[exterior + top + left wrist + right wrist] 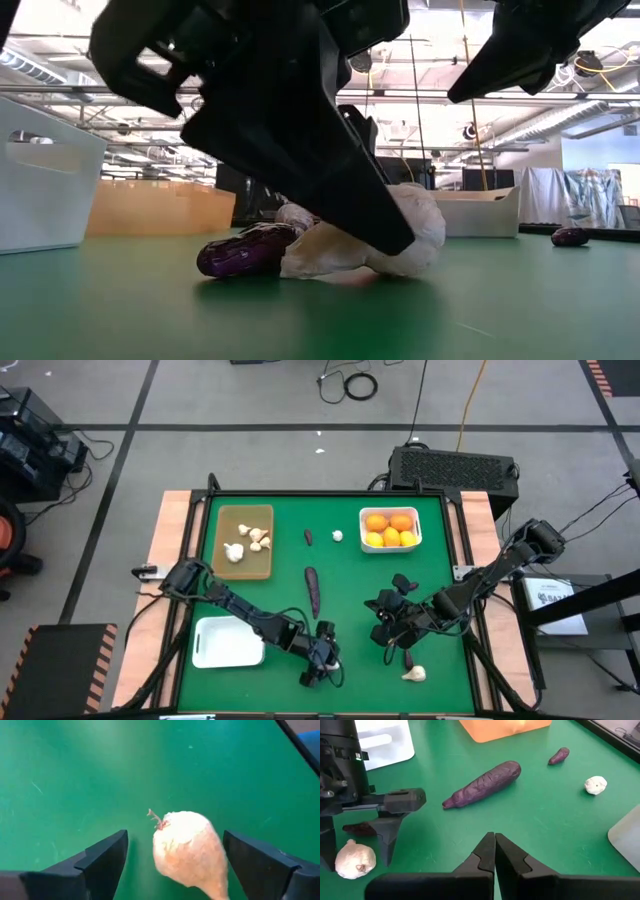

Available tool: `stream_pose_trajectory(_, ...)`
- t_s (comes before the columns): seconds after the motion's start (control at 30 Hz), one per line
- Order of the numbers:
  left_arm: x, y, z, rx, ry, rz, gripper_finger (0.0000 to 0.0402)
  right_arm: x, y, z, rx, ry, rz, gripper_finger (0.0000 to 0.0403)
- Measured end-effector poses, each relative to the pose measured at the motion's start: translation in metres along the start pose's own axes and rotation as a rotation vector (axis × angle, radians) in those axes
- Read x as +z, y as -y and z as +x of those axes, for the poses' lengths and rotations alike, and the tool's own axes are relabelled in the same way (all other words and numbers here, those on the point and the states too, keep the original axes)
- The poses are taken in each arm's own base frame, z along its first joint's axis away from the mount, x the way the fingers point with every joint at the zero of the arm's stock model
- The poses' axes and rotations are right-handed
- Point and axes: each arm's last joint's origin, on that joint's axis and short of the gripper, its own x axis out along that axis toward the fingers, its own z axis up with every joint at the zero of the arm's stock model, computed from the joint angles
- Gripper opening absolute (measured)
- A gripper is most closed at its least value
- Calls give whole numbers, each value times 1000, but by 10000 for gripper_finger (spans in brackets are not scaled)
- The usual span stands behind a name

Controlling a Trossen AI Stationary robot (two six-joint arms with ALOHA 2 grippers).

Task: Sort produce into baskets
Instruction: Put the white garlic into the orange bin

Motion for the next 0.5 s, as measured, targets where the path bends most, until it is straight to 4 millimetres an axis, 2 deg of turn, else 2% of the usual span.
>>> stream_pose_trajectory(0.5,0,0,0,-1,2,28,206,0,0,0,-1,-1,-8,0)
